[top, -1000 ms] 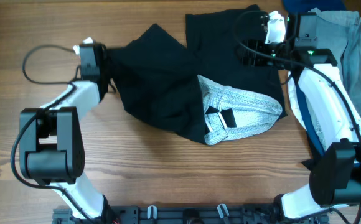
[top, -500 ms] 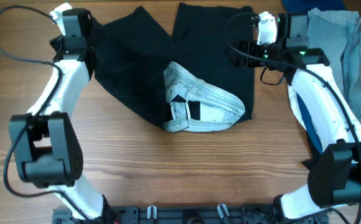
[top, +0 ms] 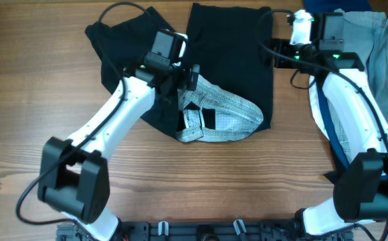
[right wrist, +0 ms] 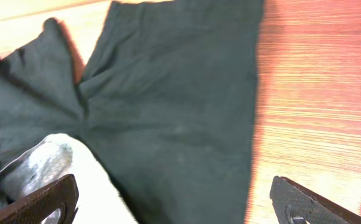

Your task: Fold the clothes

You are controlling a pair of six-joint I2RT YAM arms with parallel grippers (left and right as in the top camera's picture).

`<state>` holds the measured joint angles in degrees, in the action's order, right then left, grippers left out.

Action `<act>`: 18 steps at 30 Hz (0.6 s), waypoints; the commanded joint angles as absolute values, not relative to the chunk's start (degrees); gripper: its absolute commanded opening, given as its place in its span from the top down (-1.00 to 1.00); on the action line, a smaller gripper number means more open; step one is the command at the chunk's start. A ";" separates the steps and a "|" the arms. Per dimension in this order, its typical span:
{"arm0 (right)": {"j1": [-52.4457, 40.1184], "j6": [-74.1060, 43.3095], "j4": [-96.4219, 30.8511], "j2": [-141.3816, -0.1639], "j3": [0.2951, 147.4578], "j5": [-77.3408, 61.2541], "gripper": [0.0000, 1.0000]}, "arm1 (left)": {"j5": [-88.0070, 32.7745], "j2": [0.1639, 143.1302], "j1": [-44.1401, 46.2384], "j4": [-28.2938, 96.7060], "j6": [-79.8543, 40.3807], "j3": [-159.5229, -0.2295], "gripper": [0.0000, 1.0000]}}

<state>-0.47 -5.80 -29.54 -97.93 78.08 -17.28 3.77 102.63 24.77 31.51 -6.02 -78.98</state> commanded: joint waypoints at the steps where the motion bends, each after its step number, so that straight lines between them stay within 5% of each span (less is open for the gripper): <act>1: 1.37 -6.59 -29.41 -98.48 77.89 -15.86 -0.99 | 11.25 106.89 24.80 31.62 -4.69 -78.87 -0.99; 9: 1.37 -6.59 -29.36 -98.48 77.89 -15.81 -0.99 | 15.75 110.93 24.80 31.99 -4.71 -78.87 -0.90; 11: 1.37 -6.52 -29.45 -98.48 77.89 -15.84 -0.96 | 15.75 110.93 24.86 32.25 -4.67 -78.87 -0.42; 13: 1.37 -6.37 -29.71 -98.48 77.89 -15.84 -0.89 | 15.77 110.91 24.86 34.04 -4.67 -78.87 0.31; 14: 1.37 -6.42 -29.82 -98.48 77.89 -15.84 -0.89 | 16.03 110.91 24.77 35.38 -4.67 -78.87 0.83; 18: 1.37 -6.59 -30.57 -98.48 77.89 -15.86 -0.83 | 16.14 107.00 24.75 47.90 -5.87 -80.09 0.92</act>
<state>1.56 -6.20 -30.02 -97.93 78.08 -16.45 15.20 110.26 25.02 41.85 -4.80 -79.15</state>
